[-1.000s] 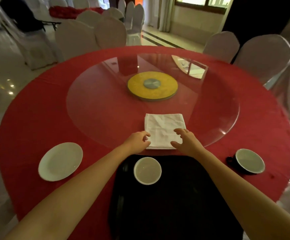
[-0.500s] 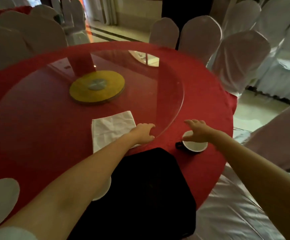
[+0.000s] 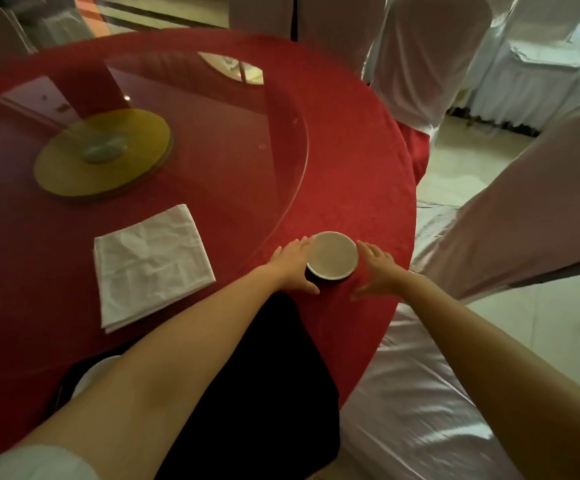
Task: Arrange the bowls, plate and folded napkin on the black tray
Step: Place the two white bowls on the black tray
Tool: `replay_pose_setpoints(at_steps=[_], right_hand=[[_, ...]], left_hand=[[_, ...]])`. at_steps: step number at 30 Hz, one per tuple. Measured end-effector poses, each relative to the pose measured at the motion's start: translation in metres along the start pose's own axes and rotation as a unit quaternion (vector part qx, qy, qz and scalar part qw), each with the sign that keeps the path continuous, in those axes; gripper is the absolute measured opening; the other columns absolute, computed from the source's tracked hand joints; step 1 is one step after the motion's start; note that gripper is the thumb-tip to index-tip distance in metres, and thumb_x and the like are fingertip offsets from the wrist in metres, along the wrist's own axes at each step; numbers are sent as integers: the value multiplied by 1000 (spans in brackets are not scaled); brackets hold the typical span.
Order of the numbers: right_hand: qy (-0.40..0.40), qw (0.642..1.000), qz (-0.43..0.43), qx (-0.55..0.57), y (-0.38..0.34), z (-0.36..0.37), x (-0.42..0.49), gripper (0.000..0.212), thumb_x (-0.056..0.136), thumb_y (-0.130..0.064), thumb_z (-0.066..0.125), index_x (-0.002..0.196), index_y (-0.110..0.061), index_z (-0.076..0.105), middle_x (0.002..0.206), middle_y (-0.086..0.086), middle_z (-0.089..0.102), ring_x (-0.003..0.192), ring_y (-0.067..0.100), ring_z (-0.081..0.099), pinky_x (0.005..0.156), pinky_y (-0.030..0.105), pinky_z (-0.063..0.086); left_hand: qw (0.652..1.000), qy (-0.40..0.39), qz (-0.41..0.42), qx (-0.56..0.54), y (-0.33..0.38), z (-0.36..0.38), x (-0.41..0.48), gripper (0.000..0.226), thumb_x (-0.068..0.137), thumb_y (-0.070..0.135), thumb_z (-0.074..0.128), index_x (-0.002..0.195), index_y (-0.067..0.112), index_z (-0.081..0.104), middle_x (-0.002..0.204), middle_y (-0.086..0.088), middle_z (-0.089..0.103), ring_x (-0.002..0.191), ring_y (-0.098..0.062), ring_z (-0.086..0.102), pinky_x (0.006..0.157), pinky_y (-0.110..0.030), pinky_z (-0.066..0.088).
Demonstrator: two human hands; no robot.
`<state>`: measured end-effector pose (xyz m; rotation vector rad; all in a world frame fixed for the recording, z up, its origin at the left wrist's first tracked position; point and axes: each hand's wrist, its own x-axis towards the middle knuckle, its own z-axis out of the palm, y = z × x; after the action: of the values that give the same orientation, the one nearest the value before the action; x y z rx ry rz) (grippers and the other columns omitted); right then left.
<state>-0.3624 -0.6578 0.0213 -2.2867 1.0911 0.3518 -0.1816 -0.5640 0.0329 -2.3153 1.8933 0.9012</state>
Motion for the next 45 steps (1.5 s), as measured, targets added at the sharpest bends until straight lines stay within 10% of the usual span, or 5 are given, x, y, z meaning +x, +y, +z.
replay_pose_setpoints(at_steps=[11,15,24,45], right_hand=[[128,959,-78,241,-1,26,15,90,57,-9,86,131,-4,36,132,17,41,126,29,37,102,36,37],[102,958,-108,244,-11,21,11,88,56,-11,86,129,-8,38,128,12,40,121,27,43,100,46,44],[61,944,-203,254,-74,15,-2,78,56,-22,84,120,-30,40,115,-9,39,109,11,48,84,21,47],[-70,957,-244,142,-142,117,-41,95,60,-27,84,135,-20,27,135,5,34,118,10,32,99,27,31]], left_hand=[[988,65,-1,-142,-6,9,9,89,58,21,84,131,17,32,124,-10,55,113,-29,54,94,-46,46],[979,90,-1,-180,-10,7,-11,85,58,21,84,128,17,36,123,-9,58,111,-28,55,93,-45,47],[958,184,-15,-218,-40,-9,-85,83,57,27,84,126,21,39,120,-2,58,106,-20,57,84,-35,48],[927,196,-129,-292,-91,85,-206,84,55,26,85,125,20,38,124,-1,52,113,-17,51,93,-38,48]])
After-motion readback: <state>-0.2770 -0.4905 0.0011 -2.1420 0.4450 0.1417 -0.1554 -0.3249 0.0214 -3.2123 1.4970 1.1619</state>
